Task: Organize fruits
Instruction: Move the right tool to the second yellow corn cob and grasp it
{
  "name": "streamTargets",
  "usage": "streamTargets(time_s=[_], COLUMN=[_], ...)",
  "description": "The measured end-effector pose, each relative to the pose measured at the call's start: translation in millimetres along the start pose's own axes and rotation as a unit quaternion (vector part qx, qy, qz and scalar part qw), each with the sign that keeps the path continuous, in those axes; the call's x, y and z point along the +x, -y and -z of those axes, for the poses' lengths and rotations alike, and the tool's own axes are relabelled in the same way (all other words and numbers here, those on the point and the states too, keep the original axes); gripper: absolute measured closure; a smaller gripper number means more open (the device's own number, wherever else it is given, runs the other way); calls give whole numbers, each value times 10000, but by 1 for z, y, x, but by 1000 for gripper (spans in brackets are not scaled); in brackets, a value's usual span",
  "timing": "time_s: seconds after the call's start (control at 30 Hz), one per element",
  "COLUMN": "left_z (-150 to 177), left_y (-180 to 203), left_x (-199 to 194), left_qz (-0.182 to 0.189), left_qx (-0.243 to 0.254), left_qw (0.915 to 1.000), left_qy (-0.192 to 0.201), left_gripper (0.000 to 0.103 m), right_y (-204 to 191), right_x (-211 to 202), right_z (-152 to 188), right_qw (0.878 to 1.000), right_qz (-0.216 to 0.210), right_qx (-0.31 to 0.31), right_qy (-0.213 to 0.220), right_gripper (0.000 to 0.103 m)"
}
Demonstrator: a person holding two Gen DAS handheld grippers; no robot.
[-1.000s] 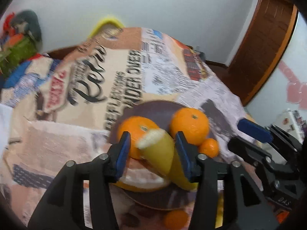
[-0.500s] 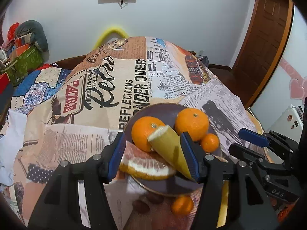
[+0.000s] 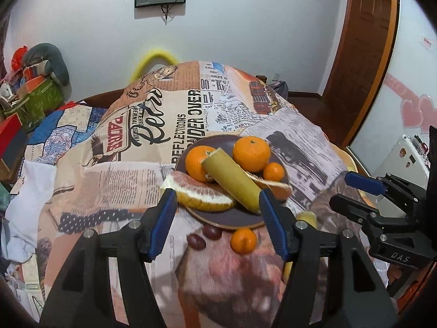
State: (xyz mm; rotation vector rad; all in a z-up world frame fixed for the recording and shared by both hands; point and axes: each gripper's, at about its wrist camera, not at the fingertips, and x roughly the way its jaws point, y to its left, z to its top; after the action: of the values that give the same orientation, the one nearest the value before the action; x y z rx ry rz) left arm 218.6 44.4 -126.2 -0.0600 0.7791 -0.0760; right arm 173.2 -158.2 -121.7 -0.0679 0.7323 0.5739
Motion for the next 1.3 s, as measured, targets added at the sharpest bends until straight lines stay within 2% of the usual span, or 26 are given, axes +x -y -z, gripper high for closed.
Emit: streamTargets(time_s=[0.17, 0.37, 0.6, 0.8, 0.93, 1.2, 1.3], left_z=[20, 43, 66, 72, 74, 74, 73], left_y=[2, -4, -14, -17, -11, 1, 7], left_x=[-15, -21, -21, -14, -3, 24, 32], left_qz=[-31, -105, -287, -226, -148, 59, 153], left_qx=[51, -2, -17, -77, -21, -21, 6], left_qw=[10000, 9997, 9990, 9985, 9981, 9965, 9959], left_qy=[-38, -203, -340, -488, -592, -830, -890], left_gripper=[38, 37, 37, 37, 37, 37, 37], right_y=[-8, -20, -37, -32, -19, 19, 38], right_x=[-2, 16, 45, 60, 50, 15, 7], right_z=[14, 31, 52, 62, 70, 84, 85], right_qw=[9998, 9987, 9948, 9910, 9917, 9918, 9916], right_qz=[185, 241, 326, 332, 169, 497, 321], right_qx=[2, -8, -235, -201, -74, -1, 358], right_qy=[-80, -456, -932, -1281, -1270, -1181, -1202], right_gripper=[28, 24, 24, 22, 24, 24, 24])
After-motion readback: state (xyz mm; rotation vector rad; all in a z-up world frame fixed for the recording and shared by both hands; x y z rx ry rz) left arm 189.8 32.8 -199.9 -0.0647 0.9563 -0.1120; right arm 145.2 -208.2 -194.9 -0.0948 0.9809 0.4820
